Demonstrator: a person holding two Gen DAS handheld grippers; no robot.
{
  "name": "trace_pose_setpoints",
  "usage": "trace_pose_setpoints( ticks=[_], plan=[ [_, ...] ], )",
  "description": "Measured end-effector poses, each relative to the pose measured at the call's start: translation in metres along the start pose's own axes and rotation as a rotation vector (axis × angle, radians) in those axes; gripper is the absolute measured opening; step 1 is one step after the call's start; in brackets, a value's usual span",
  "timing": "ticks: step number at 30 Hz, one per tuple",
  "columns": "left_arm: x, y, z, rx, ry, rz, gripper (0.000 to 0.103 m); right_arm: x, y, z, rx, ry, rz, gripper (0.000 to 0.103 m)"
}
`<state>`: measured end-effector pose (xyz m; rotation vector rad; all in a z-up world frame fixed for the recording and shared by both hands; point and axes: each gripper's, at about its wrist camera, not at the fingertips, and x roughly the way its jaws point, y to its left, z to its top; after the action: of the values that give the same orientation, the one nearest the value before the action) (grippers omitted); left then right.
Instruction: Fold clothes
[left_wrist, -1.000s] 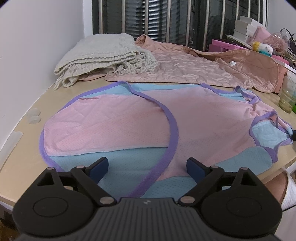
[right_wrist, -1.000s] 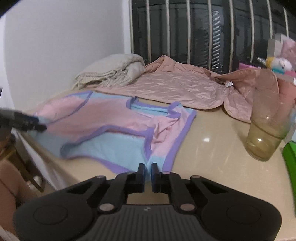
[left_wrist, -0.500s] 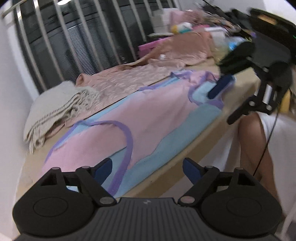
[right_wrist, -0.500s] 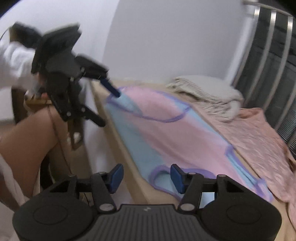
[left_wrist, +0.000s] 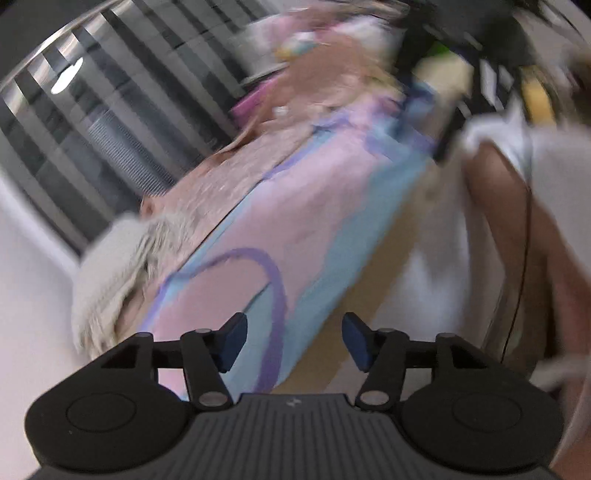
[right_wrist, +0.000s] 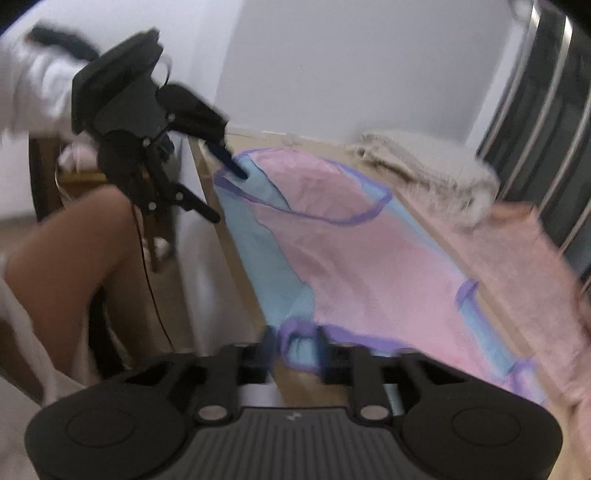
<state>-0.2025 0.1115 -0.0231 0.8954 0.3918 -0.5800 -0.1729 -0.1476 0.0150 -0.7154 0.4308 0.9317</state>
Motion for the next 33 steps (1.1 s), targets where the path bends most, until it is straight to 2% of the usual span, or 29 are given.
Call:
trace_pose_setpoints(
  ticks=[1,2,3,4,6,8,9,10,12,16,18,21,23,25,26,27,29,31,33],
  plan=[
    [0.001,-0.006,-0.002,0.066,-0.002,0.012,0.054,0.001,0.008,0.001,-0.061,-0.003,-0.025,0.042],
    [0.003,-0.005,-0.003,0.077,-0.003,0.009,0.048,0.004,0.015,0.002,-0.118,-0.003,-0.048,0.042],
    [0.004,-0.004,-0.005,0.087,-0.004,0.006,0.043,0.009,0.019,0.002,-0.151,0.008,-0.063,0.033],
    [0.006,-0.003,-0.006,0.097,-0.004,0.002,0.039,0.014,0.019,0.002,-0.158,0.027,-0.059,0.019],
    [0.001,0.007,-0.004,0.047,0.001,-0.035,0.031,0.017,0.016,0.004,-0.146,0.030,-0.041,0.020],
    [-0.004,0.018,-0.002,-0.004,0.006,-0.073,0.017,0.013,0.011,0.008,-0.104,0.036,-0.012,0.010],
    [-0.006,0.023,-0.001,-0.029,0.009,-0.091,0.013,0.009,0.007,0.010,-0.075,0.035,0.014,0.004],
    [-0.009,0.029,0.000,-0.055,0.012,-0.110,0.005,0.005,0.002,0.013,-0.043,0.036,0.046,0.004],
    [-0.013,0.055,0.005,-0.172,0.022,-0.173,0.005,0.000,-0.016,0.017,0.009,0.022,0.086,0.004],
    [0.017,0.096,0.009,-0.265,0.062,-0.190,0.005,-0.002,-0.065,0.028,0.105,-0.019,0.140,0.004],
    [0.032,0.117,0.011,-0.312,0.082,-0.199,0.005,0.010,-0.093,0.034,0.141,-0.018,0.156,0.004],
    [0.054,0.148,0.015,-0.382,0.112,-0.212,0.005,0.041,-0.139,0.040,0.205,0.017,0.131,0.004],
    [0.069,0.169,0.017,-0.428,0.132,-0.220,0.008,0.066,-0.162,0.038,0.266,0.070,0.093,0.006],
    [0.078,0.183,0.010,-0.508,0.166,-0.236,0.012,0.067,-0.174,0.032,0.322,0.089,0.042,0.022],
    [0.070,0.187,0.002,-0.561,0.162,-0.235,0.020,0.065,-0.178,0.029,0.349,0.096,0.017,0.024],
    [0.062,0.190,-0.007,-0.614,0.158,-0.234,0.025,0.052,-0.178,0.022,0.364,0.080,0.009,0.028],
    [0.040,0.193,-0.022,-0.735,0.130,-0.226,0.045,0.011,-0.173,0.004,0.381,0.019,0.012,0.041],
    [0.021,0.191,-0.038,-0.857,0.086,-0.226,0.050,-0.028,-0.160,-0.019,0.427,-0.030,0.001,0.062],
    [0.018,0.183,-0.047,-0.879,0.097,-0.201,0.050,-0.048,-0.144,-0.040,0.481,-0.036,-0.002,0.064]
  ],
)
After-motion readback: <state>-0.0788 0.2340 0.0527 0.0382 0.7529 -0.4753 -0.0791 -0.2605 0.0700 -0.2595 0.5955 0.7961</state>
